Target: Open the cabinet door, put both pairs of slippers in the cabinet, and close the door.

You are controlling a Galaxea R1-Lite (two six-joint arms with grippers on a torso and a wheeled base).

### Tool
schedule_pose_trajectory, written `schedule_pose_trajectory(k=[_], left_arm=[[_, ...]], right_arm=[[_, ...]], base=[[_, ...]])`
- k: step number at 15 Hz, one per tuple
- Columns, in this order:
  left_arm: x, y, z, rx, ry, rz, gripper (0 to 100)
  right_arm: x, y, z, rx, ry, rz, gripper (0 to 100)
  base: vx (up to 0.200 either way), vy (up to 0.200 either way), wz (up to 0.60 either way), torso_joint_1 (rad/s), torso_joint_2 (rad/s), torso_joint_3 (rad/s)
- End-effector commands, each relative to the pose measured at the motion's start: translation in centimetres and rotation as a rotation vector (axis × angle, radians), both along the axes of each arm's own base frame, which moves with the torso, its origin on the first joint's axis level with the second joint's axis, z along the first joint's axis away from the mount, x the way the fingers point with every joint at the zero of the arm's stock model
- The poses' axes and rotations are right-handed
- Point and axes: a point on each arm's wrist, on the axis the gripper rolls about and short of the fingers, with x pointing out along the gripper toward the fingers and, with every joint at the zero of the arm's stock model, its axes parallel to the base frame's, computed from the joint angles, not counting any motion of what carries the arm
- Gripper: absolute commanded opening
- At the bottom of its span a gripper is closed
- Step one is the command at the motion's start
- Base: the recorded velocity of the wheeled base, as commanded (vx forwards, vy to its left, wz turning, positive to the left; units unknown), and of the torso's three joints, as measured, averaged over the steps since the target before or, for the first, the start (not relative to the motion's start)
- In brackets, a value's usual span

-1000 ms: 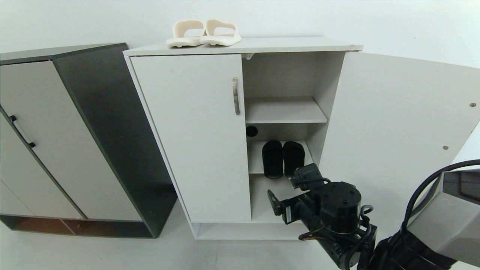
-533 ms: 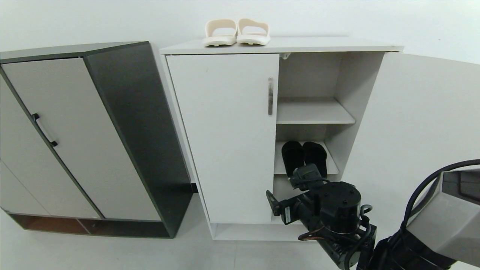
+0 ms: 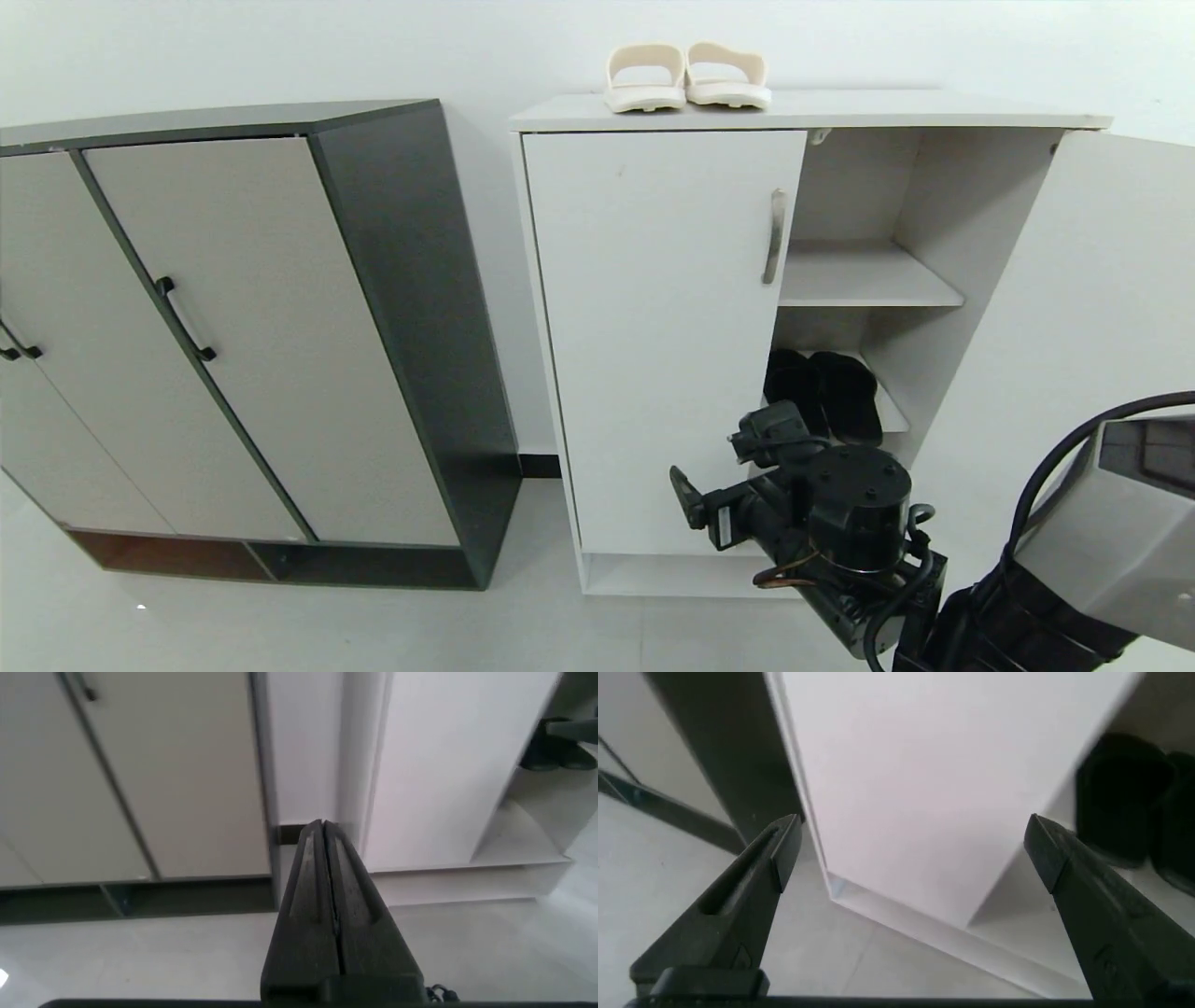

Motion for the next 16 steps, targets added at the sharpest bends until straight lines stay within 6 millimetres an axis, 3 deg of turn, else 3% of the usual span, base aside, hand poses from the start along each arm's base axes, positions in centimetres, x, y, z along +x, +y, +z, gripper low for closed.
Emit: schedule_pose_trajectory(k=[1, 13, 16], left_arm=[[0.01, 0.0, 0.02, 0.001, 0.0, -0.001, 0], [0.01, 0.0, 0.0, 0.004, 0.001, -0.001, 0], [0.01, 0.0, 0.02, 0.004, 0.0, -0.001, 0]], right_arm=[[-0.02, 0.05, -0.12, -0.001, -0.008, 0.021, 100], [-0.13, -0.05, -0.34, -0.013, -0.015, 0.025, 100], [-0.13, -0.05, -0.34, -0.013, -0.015, 0.025, 100]], base=[[0.0, 0.0, 0.0, 0.0, 0.0, 0.0], [0.0, 0.0, 0.0, 0.0, 0.0, 0.0], [0.0, 0.0, 0.0, 0.01, -0.16, -0.274]])
